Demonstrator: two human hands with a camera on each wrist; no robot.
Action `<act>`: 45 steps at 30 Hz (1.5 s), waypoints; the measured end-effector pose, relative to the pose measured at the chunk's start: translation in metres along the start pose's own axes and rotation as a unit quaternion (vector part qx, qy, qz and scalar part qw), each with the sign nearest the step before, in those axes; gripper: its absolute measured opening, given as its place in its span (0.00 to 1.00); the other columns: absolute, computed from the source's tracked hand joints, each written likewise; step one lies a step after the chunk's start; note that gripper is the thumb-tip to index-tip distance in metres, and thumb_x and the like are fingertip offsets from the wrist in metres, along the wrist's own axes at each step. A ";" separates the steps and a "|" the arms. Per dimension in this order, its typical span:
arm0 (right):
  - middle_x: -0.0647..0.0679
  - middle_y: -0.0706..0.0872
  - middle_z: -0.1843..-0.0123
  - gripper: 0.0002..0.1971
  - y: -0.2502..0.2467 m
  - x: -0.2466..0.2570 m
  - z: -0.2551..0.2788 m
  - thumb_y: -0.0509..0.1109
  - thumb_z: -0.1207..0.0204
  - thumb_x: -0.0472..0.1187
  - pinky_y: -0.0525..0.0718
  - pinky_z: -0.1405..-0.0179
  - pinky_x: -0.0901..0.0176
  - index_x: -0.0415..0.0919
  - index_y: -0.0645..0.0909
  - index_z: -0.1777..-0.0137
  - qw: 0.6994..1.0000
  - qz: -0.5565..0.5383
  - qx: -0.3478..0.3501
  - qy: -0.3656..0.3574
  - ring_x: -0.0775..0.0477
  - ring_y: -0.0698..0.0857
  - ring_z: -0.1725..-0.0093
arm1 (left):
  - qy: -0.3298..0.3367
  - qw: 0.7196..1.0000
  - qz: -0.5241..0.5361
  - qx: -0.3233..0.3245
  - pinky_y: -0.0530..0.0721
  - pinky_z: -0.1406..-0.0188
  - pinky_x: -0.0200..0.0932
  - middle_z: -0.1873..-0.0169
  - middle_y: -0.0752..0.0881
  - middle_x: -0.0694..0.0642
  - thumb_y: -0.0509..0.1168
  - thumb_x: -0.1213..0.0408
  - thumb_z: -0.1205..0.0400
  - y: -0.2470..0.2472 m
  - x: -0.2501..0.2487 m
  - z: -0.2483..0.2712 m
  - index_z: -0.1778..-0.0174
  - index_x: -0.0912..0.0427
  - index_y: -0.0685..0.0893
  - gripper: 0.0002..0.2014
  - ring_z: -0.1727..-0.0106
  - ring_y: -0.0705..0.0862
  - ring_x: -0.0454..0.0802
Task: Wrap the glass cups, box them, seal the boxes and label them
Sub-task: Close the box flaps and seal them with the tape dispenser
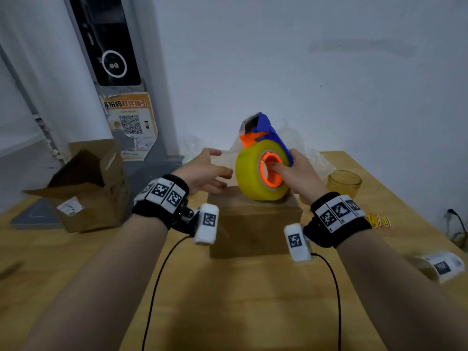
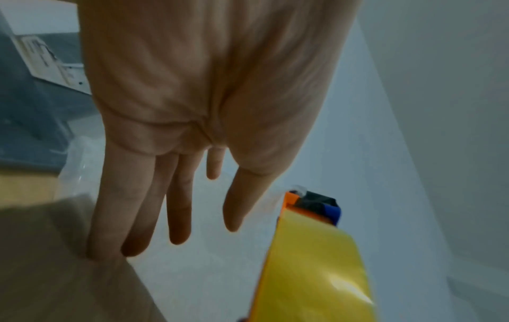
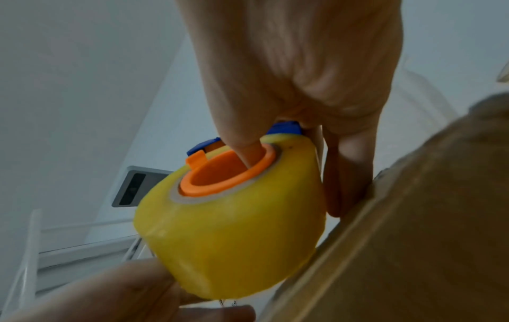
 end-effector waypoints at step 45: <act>0.49 0.87 0.45 0.13 -0.003 -0.007 -0.003 0.71 0.16 0.48 0.85 0.50 0.52 0.47 0.77 0.36 0.999 0.010 -0.031 0.010 0.48 0.87 0.46 | -0.077 0.974 0.208 0.047 0.75 0.80 0.34 0.75 0.80 0.50 0.56 0.57 0.08 0.030 0.009 -0.006 0.59 0.54 0.75 0.14 0.79 0.77 0.47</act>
Point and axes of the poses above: each hand's wrist, its own z-axis away from the middle knuckle, its own y-axis out of the palm, x = y × z, the point moved 5 cm from there along -z, towards the middle knuckle
